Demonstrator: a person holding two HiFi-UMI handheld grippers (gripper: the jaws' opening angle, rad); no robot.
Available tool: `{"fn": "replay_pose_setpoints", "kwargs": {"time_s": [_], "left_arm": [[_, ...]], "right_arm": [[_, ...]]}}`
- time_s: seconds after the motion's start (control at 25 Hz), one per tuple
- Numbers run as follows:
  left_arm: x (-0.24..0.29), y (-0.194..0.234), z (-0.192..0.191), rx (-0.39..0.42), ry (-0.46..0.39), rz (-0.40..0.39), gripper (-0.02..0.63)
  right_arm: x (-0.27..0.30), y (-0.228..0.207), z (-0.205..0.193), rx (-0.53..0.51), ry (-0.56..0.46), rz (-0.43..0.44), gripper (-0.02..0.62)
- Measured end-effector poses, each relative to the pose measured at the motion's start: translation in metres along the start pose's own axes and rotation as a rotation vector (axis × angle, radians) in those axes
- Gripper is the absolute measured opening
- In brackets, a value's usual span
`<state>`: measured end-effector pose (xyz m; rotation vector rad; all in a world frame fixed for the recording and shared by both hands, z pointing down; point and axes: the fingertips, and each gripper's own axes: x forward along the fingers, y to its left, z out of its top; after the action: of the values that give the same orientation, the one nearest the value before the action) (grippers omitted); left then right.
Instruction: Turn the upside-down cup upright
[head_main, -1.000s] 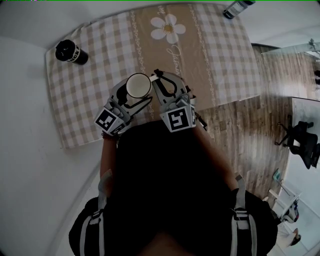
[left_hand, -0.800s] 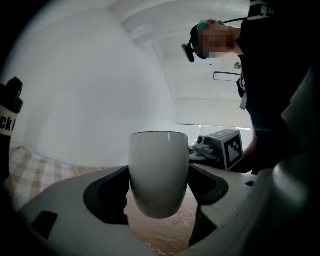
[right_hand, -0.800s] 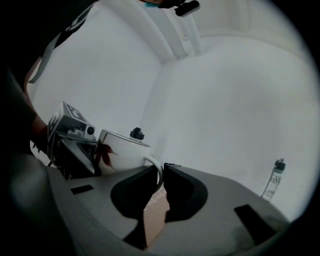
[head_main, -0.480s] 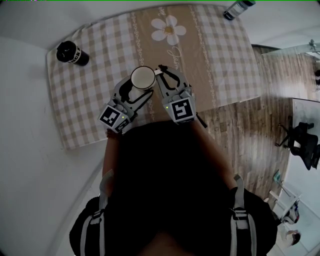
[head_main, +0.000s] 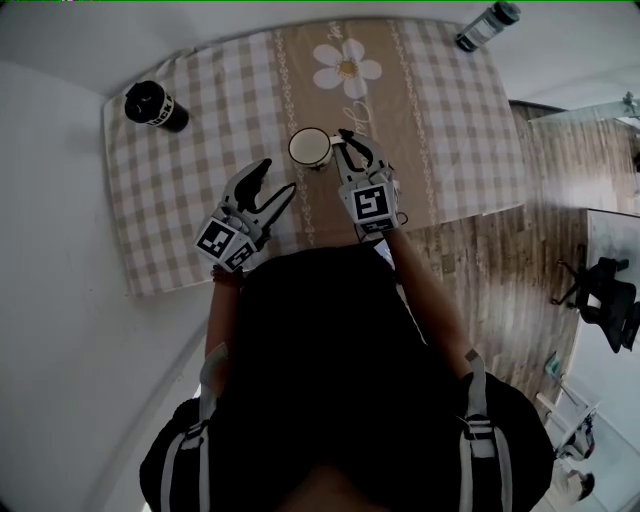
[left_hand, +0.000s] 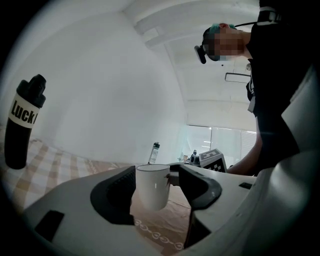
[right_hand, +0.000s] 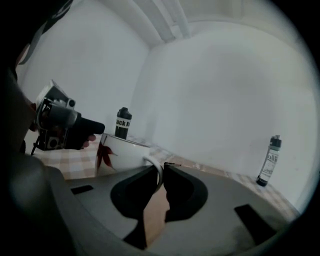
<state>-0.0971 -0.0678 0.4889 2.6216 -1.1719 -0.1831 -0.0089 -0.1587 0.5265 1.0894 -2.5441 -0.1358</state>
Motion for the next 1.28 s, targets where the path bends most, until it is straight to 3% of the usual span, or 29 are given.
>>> {"fn": "replay_pose_setpoints", "kwargs": {"time_s": [0.48, 1.28], "left_arm": [[0.006, -0.01, -0.006, -0.019, 0.025, -0.043, 0.259], [0.018, -0.019, -0.025, -0.018, 0.078, -0.085, 0.256]], "right_arm": [[0.031, 0.018, -0.023, -0.105, 0.067, 0.017, 0.046], [0.005, 0.026, -0.052, -0.178, 0.12, 0.119, 0.06]]}}
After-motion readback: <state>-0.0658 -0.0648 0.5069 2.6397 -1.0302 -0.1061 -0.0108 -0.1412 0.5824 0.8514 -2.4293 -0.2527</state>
